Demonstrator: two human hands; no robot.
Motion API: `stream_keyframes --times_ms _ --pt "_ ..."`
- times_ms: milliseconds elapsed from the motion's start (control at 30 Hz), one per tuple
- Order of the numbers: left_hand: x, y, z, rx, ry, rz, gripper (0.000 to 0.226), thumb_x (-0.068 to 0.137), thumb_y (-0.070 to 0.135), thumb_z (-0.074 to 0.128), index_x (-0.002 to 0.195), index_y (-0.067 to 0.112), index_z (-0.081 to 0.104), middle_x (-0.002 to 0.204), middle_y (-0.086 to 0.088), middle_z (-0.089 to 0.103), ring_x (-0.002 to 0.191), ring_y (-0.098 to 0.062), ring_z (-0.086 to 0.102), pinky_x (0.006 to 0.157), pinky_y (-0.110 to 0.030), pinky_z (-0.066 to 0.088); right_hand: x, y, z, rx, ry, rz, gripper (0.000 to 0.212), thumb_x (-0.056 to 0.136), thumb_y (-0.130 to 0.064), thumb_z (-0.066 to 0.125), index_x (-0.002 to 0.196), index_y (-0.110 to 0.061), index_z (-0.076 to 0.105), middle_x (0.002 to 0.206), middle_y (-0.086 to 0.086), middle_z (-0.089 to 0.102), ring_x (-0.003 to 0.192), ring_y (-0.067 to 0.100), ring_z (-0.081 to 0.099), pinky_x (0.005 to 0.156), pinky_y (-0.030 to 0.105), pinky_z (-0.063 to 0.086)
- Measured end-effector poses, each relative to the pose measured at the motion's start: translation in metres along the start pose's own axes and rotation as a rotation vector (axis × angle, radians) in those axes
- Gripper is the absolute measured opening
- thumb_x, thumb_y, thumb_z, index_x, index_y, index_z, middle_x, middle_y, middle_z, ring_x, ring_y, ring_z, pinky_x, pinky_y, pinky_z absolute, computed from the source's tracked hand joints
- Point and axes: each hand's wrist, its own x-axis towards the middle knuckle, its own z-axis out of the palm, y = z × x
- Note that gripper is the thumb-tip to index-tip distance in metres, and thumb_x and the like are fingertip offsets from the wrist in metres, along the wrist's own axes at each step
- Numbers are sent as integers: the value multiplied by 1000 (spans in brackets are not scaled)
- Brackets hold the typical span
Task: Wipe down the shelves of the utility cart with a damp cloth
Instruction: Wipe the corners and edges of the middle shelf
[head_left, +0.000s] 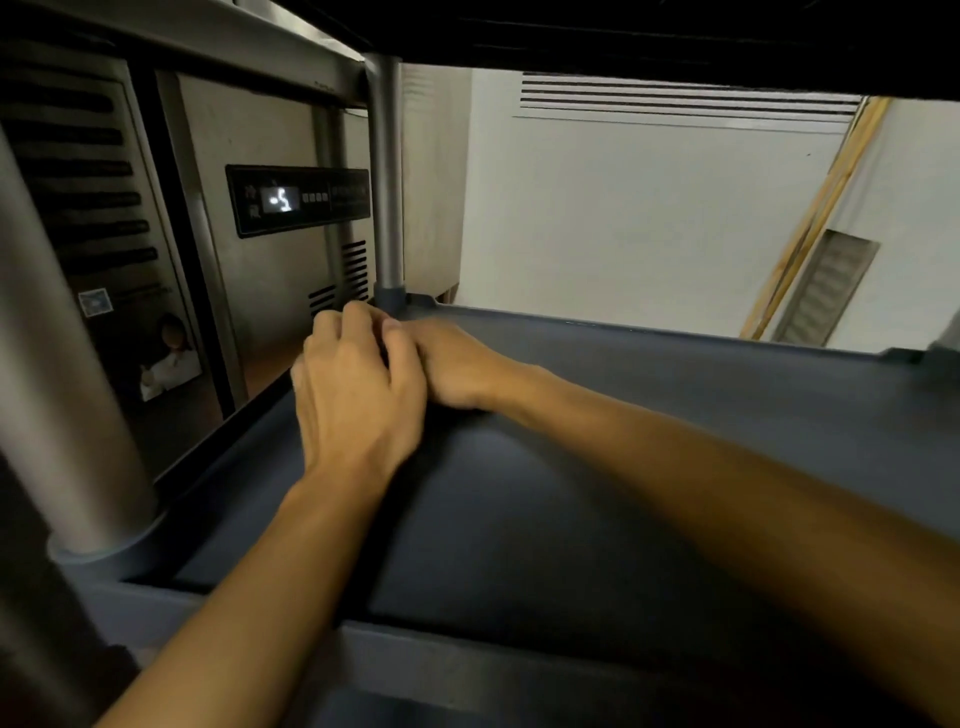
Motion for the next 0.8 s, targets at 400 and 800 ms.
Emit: stream_keyframes --times_ms 400,800 --pt "-5 -8 -6 -64 -26 -36 44 104 35 29 101 5 62 103 -20 62 96 -37 57 81 -42 41 -153 -39 -51 289 -187 -40 39 59 7 65 83 -24 64 104 -3 71 113 18 62 94 54 49" --pt "-9 1 -13 -77 -141 107 47 101 44 32 97 10 63 95 -13 66 90 -32 61 80 -45 49 -295 -33 -102 208 -116 23 43 77 4 69 113 -19 64 129 -10 63 134 6 47 109 29 40"
